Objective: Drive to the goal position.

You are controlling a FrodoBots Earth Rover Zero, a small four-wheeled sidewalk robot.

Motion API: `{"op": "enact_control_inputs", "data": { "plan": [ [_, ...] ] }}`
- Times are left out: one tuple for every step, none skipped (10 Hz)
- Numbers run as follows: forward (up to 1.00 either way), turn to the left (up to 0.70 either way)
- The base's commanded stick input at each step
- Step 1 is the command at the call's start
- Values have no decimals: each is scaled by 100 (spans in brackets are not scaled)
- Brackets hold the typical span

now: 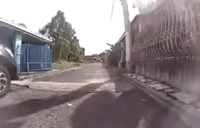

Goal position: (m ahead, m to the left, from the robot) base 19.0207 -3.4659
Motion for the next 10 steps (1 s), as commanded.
{"op": "enact_control_inputs", "data": {
  "plan": [
    [85,0],
    [85,0],
    [85,0],
    [85,0],
    [85,0],
    [85,0],
    [85,0],
    [85,0],
    [85,0],
    [85,0]
  ]
}}
